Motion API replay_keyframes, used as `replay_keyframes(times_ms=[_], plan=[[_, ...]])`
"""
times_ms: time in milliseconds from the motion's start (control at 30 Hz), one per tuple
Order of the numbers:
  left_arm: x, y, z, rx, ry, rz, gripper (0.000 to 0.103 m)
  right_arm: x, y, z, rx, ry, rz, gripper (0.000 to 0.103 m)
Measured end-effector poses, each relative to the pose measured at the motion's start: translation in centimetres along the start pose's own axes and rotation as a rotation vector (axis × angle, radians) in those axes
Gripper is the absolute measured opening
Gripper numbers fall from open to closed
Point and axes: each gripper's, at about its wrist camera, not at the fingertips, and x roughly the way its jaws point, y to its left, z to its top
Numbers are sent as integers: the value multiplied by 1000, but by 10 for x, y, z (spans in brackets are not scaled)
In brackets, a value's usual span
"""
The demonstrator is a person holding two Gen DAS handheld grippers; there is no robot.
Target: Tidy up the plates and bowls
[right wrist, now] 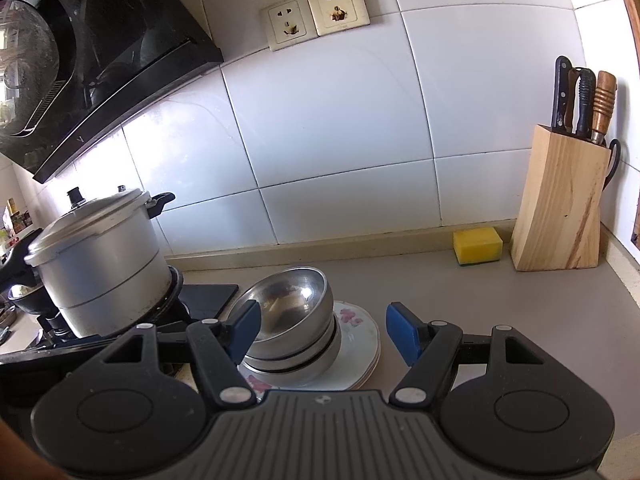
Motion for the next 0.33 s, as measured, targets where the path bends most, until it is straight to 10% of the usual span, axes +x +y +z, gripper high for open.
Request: replay_keyframes(times_ms=[333], plan=[[-4,0,-1,29,-56,4,97,-1,-3,-1,12,-12,6,56]])
